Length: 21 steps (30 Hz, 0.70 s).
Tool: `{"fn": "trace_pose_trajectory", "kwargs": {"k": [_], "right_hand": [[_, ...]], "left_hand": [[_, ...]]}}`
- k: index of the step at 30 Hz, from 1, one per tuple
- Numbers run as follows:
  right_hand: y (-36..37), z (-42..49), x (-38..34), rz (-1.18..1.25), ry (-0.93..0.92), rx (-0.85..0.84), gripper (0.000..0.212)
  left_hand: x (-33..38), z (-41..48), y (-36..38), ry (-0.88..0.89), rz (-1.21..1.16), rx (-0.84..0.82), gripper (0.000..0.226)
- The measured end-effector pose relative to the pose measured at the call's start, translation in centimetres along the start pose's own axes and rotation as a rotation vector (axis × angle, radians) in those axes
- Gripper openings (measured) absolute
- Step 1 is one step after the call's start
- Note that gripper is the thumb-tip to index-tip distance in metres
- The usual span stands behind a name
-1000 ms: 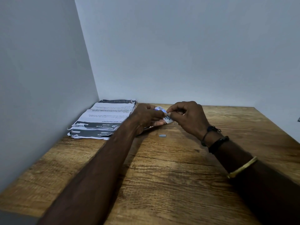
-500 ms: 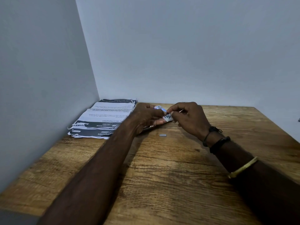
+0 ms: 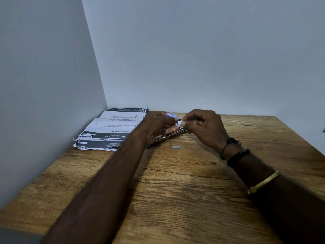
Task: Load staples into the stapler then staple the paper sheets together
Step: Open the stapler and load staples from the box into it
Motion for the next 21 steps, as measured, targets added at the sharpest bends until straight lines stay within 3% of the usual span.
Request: {"fn": "trace_pose_trajectory", "kwargs": {"k": [3, 8, 21], "right_hand": [[0.1, -0.1, 0.0, -0.033, -0.014, 0.004, 0.005], [0.0, -0.1, 0.0, -0.027, -0.015, -0.004, 0.004], [-0.2, -0.1, 0.3, -0.004, 0.001, 0.038, 0.012]], "left_hand": [[-0.1, 0.0, 0.0, 0.001, -0.004, -0.008, 0.026], [-0.3, 0.1, 0.5, -0.019, 0.000, -0.055, 0.009], [-0.9, -0.2, 1.1, -0.070, 0.040, -0.132, 0.029]]}}
Point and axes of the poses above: each hand's wrist, its own z-axis towards the middle knuckle, its own y-axis out of the palm, x = y × z, the point moved 7 cm from there along z, towards the middle knuckle, and after that the axes turned 12 degrees about -z, right-handed, at the moved point
